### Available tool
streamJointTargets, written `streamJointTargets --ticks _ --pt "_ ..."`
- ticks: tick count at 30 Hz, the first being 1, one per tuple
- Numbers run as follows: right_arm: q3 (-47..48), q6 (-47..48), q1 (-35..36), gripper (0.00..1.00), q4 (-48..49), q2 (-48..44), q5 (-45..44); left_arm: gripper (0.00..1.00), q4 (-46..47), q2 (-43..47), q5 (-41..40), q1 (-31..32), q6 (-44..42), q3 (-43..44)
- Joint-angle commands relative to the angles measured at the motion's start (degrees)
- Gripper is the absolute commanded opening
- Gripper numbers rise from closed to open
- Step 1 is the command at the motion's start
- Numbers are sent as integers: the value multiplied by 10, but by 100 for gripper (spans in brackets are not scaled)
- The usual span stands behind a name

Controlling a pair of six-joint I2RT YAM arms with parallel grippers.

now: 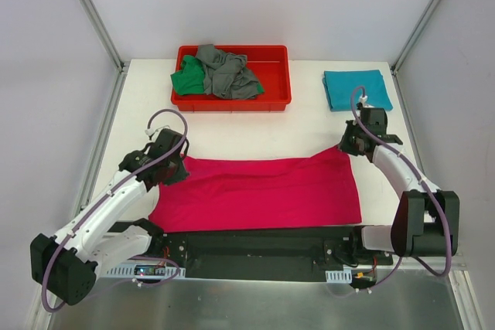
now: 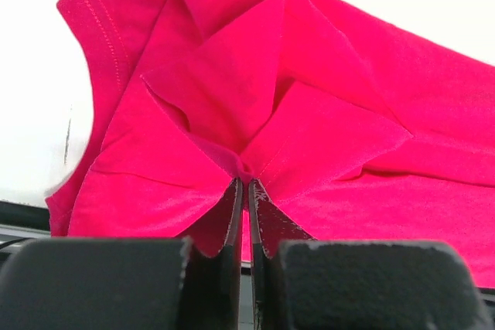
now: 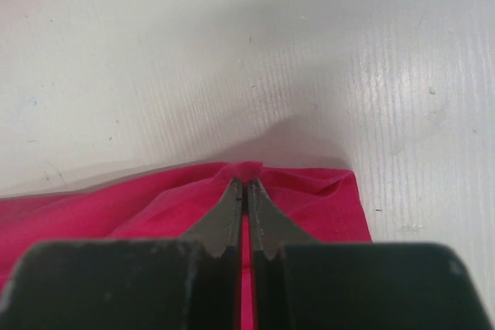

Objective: Fold and stack the t-shirts
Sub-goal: Fold the other side of the tshirt into a rectangle

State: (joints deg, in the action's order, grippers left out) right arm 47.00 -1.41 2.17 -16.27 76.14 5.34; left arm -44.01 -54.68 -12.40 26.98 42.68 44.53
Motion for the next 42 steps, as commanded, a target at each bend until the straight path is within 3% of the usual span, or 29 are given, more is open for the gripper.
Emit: streamJointTargets --ticks 1,27,42 --pt "-2 6 2 1 16 -28 -4 2 -53 20 -3 11 7 28" --pt "-9 10 0 1 10 -49 -13 5 -122 12 62 90 42 40" --pt "-53 8 -1 4 -24 -78 -50 6 -112 -12 66 98 60 -41"
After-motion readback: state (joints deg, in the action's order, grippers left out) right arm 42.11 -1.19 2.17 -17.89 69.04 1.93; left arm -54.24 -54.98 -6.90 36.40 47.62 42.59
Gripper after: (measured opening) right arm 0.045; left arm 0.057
